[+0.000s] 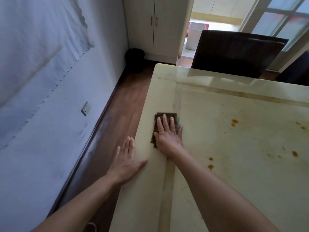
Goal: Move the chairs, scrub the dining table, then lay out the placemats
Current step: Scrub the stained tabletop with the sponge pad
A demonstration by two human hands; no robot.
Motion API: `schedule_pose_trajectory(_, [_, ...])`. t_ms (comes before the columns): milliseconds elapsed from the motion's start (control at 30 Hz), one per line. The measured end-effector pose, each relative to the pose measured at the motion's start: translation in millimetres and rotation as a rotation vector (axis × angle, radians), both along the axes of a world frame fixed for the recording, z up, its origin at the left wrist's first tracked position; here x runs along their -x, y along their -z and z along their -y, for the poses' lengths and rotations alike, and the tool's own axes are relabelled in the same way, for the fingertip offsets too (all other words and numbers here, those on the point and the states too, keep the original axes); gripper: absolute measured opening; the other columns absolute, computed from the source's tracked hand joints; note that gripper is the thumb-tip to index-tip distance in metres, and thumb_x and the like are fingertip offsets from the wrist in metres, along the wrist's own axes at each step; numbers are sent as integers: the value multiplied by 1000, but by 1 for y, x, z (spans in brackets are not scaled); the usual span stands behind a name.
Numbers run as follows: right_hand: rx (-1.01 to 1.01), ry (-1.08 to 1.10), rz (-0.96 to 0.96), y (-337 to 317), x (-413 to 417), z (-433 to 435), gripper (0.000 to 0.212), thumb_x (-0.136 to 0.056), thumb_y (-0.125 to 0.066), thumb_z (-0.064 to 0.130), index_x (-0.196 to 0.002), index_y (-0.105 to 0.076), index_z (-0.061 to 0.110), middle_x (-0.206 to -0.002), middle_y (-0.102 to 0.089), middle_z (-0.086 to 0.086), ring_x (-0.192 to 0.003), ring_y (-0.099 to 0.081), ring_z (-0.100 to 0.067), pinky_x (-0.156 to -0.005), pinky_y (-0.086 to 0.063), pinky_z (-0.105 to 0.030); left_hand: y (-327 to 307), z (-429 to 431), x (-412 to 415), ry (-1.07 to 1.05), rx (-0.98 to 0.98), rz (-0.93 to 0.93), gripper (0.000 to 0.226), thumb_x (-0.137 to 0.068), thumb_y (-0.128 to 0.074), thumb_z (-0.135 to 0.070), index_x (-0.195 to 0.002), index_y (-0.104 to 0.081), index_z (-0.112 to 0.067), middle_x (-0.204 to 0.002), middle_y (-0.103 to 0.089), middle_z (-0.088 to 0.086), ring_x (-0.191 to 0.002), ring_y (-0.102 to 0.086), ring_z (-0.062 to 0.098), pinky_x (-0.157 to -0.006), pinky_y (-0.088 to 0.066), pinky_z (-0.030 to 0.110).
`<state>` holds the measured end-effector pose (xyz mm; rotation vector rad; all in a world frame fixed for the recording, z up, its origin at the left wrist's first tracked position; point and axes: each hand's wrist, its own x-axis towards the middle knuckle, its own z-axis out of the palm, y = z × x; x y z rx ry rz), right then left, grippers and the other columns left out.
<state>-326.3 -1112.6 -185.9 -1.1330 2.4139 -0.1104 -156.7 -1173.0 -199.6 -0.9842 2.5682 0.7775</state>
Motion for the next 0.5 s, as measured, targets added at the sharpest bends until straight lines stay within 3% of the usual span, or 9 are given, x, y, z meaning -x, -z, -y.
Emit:
schedule_pose_trajectory(67, [3,-69,-11,1,-21,1,58,-101,-18,41,-151,8,26,-156,23,7,-143,24,-19,-112,19,-51,-2,-8,-15,28,4,20,128,-44,6,-97,-135,34,-12,-145,35,-2,-135,29,7,-113,16,32])
schedule_pose_trajectory(300, [30,-189,-8,1,-53,-13,57,-102,-17,41,-151,9,28,-156,22,9,-142,26,-16,-112,22,-48,-5,-33,-31,32,54,45,120,-41,11,-96,-128,39,-18,-138,40,-3,-134,31,6,-113,17,32])
schedule_pose_trajectory(500, [24,-10,-50,3,-15,-68,58,-100,-19,42,-151,7,30,-156,20,12,-144,22,-13,-114,16,-47,-3,-37,-39,39,40,42,119,-36,17,-96,-123,45,-21,-142,39,-5,-136,29,6,-112,17,31])
